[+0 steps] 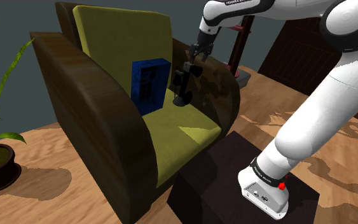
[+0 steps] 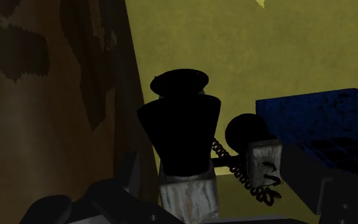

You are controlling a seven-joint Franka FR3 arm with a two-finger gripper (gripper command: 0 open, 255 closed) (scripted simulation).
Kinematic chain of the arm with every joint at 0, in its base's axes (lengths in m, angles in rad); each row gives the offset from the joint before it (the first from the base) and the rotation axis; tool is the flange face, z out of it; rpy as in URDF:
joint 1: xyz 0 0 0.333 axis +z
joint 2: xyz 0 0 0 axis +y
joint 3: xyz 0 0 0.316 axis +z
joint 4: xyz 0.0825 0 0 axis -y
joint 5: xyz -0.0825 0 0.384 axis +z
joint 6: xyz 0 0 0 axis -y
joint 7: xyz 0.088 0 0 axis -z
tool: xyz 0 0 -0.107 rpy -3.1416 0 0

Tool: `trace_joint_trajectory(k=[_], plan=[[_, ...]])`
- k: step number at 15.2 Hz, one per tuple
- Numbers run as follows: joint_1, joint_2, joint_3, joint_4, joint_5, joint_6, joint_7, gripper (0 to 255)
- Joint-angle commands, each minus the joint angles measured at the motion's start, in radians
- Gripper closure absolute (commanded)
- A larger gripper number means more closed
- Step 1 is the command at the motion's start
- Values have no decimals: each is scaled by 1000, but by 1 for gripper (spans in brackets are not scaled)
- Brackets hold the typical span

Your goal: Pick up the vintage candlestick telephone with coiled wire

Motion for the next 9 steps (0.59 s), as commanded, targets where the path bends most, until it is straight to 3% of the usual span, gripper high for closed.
trace_joint_trajectory(k=[1,3,9], plan=[[-5,72,-5,61,9,4,-8,0],[-11,132,-9,118,17,2,-18,0],[-12,152,-9,63,18,78,-16,0]])
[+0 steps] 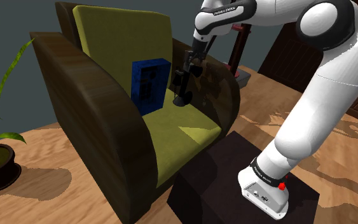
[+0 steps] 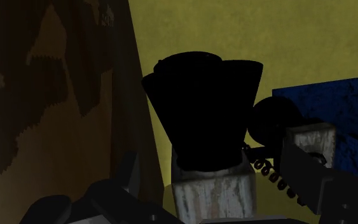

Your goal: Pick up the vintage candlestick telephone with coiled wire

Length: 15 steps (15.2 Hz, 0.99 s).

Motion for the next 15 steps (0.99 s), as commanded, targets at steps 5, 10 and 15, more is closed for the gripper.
trace_joint_trajectory(k=[5,10,15], plan=[[-1,13,0,-17,1,31,-1,255],[-1,13,0,-16,1,30,-1,255],[0,3,0,-4,0,8,0,255]])
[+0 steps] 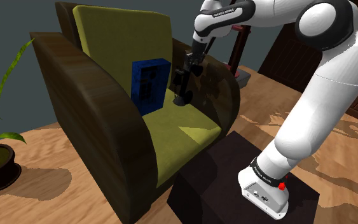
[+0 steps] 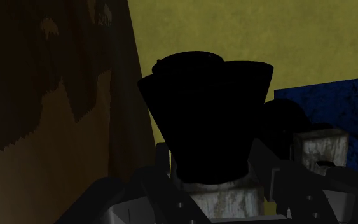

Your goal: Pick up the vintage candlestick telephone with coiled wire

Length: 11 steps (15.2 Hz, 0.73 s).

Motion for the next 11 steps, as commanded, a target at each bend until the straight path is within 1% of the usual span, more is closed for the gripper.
trace_joint_trajectory(k=[1,11], plan=[[0,-8,0,14,0,-21,0,255],[1,-35,0,115,-1,-149,-3,255]])
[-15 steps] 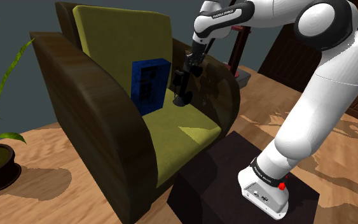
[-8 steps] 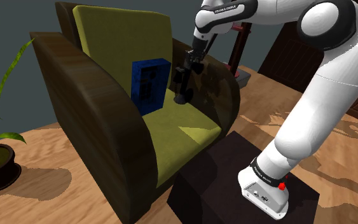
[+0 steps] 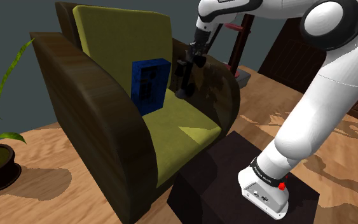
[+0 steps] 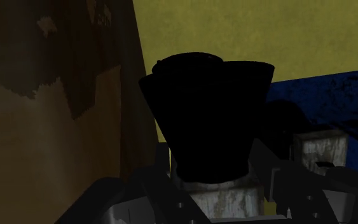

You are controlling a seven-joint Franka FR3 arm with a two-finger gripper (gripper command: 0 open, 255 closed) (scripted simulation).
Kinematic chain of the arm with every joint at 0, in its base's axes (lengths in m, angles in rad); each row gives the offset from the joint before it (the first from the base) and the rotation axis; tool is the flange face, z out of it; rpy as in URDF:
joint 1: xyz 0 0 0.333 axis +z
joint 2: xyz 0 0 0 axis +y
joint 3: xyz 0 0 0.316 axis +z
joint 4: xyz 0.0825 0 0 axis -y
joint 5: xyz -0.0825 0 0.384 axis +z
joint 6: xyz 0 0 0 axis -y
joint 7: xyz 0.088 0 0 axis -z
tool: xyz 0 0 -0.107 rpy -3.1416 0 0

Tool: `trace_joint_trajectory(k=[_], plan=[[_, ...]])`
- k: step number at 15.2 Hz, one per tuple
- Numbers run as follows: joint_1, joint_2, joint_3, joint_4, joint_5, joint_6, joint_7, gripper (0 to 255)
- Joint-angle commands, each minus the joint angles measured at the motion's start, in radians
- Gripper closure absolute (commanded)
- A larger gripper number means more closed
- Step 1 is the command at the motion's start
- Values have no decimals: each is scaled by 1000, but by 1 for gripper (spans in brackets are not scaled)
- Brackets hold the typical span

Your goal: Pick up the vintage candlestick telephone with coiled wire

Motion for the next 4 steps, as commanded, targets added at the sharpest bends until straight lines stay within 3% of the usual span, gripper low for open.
trace_joint_trajectory(k=[1,4], plan=[[0,-3,0,26,0,-27,-1,255],[0,-4,0,40,0,-42,-2,255]])
